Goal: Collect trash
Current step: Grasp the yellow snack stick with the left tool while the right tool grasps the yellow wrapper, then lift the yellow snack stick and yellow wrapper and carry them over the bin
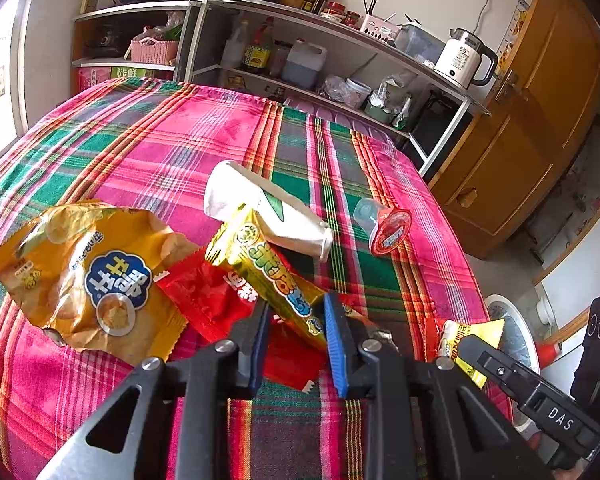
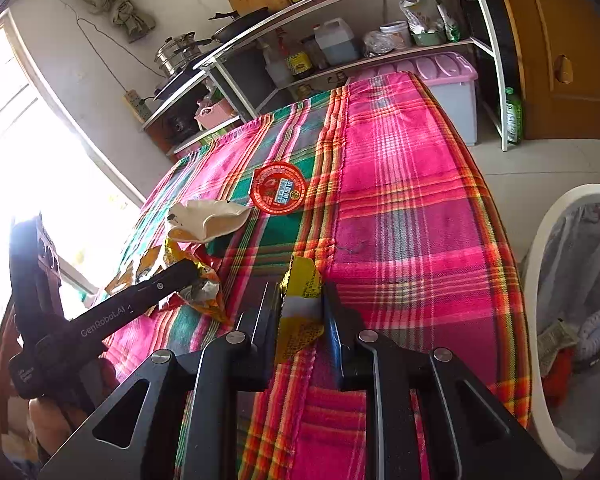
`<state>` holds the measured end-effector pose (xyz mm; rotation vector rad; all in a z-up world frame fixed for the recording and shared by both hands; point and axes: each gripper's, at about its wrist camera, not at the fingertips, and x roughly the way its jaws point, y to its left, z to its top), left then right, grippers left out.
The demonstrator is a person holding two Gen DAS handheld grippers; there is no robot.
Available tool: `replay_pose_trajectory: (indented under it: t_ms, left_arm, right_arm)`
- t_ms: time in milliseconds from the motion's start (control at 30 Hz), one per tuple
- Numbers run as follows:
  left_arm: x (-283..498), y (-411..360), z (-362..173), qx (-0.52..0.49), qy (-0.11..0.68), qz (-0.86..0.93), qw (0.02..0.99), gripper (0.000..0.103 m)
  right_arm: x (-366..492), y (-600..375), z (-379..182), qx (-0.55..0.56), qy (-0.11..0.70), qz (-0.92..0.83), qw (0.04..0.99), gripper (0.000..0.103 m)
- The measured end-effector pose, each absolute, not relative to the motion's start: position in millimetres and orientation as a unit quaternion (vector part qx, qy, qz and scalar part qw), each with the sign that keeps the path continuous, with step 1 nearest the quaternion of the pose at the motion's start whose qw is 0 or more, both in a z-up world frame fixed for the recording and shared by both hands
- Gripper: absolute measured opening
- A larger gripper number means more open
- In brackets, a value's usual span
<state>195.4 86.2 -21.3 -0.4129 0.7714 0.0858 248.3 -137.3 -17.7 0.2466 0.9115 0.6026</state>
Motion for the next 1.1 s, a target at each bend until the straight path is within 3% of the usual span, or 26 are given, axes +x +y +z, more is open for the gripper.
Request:
replay_pose_trajectory:
  t_ms: [100, 200, 1100]
  left_arm:
    - [192, 85, -20, -0.197, 0.371, 0.036, 0.907, 0.014]
    - [185, 82, -14, -0.192, 0.361, 0.028, 0.912, 0.011]
    - [135, -6, 39, -0.105, 0.314, -0.085, 0.94, 0.01]
  right_arm:
    - [246, -145, -16, 0.121, 0.429, 0.28, 0.85, 0.022]
    - [240, -153, -13, 0.123, 0.425, 0.275, 0.854, 0.022]
    - [183, -231, 20, 0.139, 0.364, 0.231, 0.891, 0.022]
